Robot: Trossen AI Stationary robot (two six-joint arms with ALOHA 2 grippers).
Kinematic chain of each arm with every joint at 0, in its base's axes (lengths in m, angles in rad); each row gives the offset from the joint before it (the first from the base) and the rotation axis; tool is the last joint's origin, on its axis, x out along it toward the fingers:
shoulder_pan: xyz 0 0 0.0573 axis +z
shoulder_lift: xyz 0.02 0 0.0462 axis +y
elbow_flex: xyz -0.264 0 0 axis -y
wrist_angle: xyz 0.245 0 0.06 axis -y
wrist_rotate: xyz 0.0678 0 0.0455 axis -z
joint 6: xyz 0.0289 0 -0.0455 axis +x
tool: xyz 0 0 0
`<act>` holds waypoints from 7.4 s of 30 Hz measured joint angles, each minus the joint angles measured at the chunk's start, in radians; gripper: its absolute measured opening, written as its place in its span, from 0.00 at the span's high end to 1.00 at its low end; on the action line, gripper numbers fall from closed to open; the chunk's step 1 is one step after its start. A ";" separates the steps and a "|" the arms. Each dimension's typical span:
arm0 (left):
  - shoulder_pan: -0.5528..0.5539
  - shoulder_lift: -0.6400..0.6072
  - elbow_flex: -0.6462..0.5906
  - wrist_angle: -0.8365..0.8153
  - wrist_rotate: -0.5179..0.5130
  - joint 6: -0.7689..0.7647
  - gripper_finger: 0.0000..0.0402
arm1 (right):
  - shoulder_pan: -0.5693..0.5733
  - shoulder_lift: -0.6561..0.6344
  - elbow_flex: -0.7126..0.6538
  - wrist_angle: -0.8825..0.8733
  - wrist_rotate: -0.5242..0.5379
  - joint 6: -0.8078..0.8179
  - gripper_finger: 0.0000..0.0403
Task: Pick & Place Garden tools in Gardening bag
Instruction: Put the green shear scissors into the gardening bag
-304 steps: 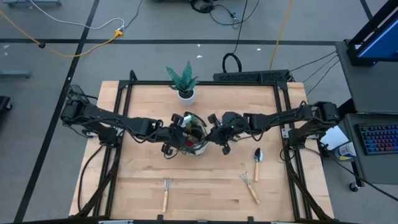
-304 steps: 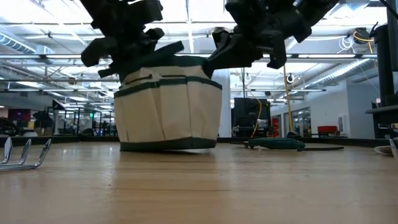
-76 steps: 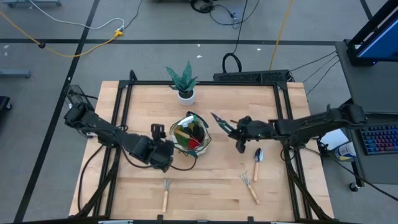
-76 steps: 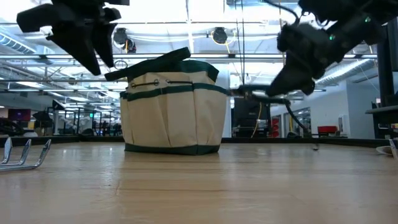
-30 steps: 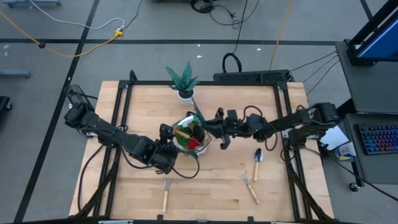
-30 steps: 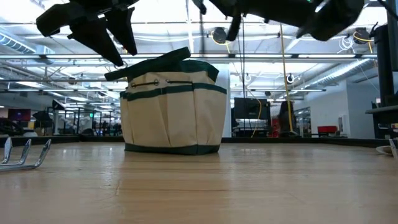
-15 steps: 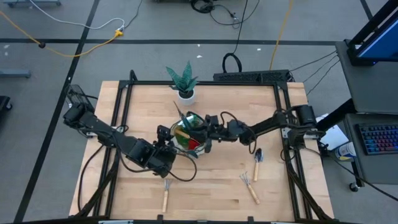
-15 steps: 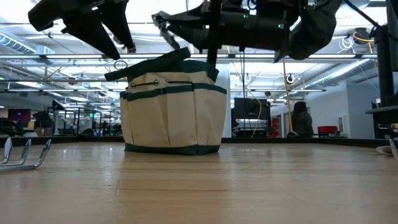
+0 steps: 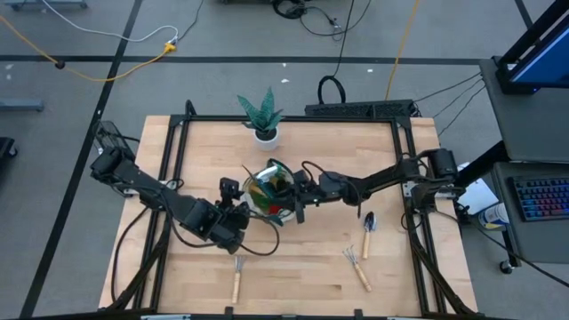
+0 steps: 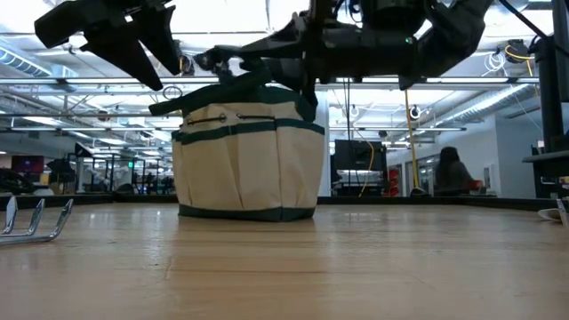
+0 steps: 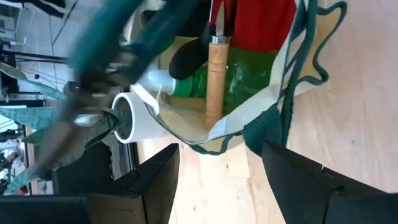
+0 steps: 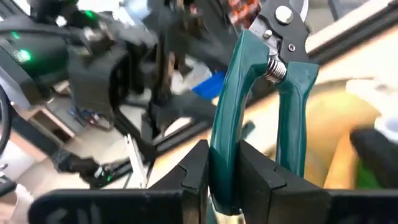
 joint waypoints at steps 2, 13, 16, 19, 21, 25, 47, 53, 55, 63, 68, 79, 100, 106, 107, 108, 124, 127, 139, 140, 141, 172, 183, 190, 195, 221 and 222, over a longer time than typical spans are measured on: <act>0.000 0.000 0.000 0.000 0.000 -0.004 0.41 | 0.001 -0.021 -0.003 -0.051 -0.009 0.026 0.88; 0.032 0.000 0.000 -0.002 0.000 -0.010 0.41 | -0.005 -0.093 -0.009 -0.138 -0.094 0.124 0.88; 0.052 0.000 0.000 0.000 -0.003 -0.007 0.41 | -0.007 -0.115 -0.008 -0.207 -0.084 0.117 0.88; 0.072 0.000 0.000 0.020 -0.020 0.000 0.41 | -0.006 -0.134 -0.011 -0.301 -0.084 0.112 0.88; 0.084 0.000 0.000 0.057 -0.037 0.037 0.41 | -0.006 -0.134 -0.011 -0.317 -0.084 0.103 0.88; 0.094 0.000 0.000 0.190 -0.040 0.173 0.41 | -0.007 -0.133 -0.010 -0.344 -0.079 0.089 0.88; 0.264 0.000 0.000 0.481 0.289 0.563 0.58 | -0.006 -0.133 -0.010 -0.339 -0.084 0.063 0.88; 0.286 0.000 0.000 0.480 0.319 0.577 0.80 | -0.006 -0.133 -0.010 -0.339 -0.083 0.043 0.86; 0.294 0.000 0.000 0.476 0.355 0.592 0.86 | -0.006 -0.133 -0.010 -0.341 -0.085 0.038 0.84; 0.304 0.000 0.000 0.477 0.423 0.671 0.88 | -0.005 -0.138 -0.010 -0.337 -0.088 0.002 0.75; 0.302 0.000 0.000 0.475 0.450 0.706 0.87 | -0.005 -0.162 -0.009 -0.358 -0.088 -0.046 0.70; 0.322 0.000 0.000 0.449 0.440 0.706 0.88 | 0.000 -0.297 -0.015 -0.584 -0.159 -0.129 0.67; 0.336 0.000 0.000 0.452 0.528 0.694 0.88 | 0.079 -0.296 -0.015 -0.673 0.026 -0.924 0.65; 0.336 0.000 0.000 0.473 0.528 0.706 0.86 | 0.045 -0.279 -0.015 -0.689 0.019 -0.927 0.61; 0.336 0.000 0.000 0.475 0.528 0.706 0.86 | 0.041 -0.270 -0.015 -0.693 0.019 -0.929 0.61; 0.336 0.000 0.000 0.475 0.528 0.709 0.86 | 0.038 -0.266 -0.016 -0.701 0.019 -0.931 0.60; 0.331 0.000 0.000 0.534 0.547 0.743 0.89 | 0.038 -0.269 -0.015 -0.726 -0.086 -0.939 0.98; 0.331 0.000 -0.001 0.540 0.548 0.743 0.88 | 0.038 -0.269 -0.015 -0.726 -0.087 -0.937 0.97; 0.328 0.019 -0.002 0.573 0.610 0.682 0.88 | 0.039 -0.270 -0.016 -0.738 -0.093 -0.954 0.99; 0.328 0.026 -0.002 0.572 0.611 0.676 0.88 | 0.039 -0.270 -0.016 -0.737 -0.090 -0.955 0.99; 0.328 0.034 -0.001 0.567 0.611 0.672 0.87 | 0.039 -0.270 -0.016 -0.733 -0.084 -0.958 0.99; 0.323 0.101 0.001 0.416 0.499 0.642 0.85 | 0.047 -0.269 -0.016 -0.725 -0.086 -1.007 1.00; 0.322 0.101 0.000 0.412 0.494 0.569 0.67 | 0.047 -0.269 -0.016 -0.725 -0.086 -1.002 1.00; 0.275 0.101 0.000 0.412 0.404 0.635 0.47 | 0.047 -0.269 -0.016 -0.725 -0.087 -0.963 1.00; 0.214 0.102 0.000 0.411 0.239 0.701 0.43 | 0.047 -0.269 -0.016 -0.725 -0.087 -0.961 1.00; 0.313 0.071 -0.002 0.633 0.627 0.440 0.98 | 0.047 -0.270 -0.015 -0.729 -0.087 -0.954 1.00; 0.316 0.075 -0.001 0.643 0.630 0.446 0.99 | 0.047 -0.270 -0.015 -0.731 -0.088 -0.954 1.00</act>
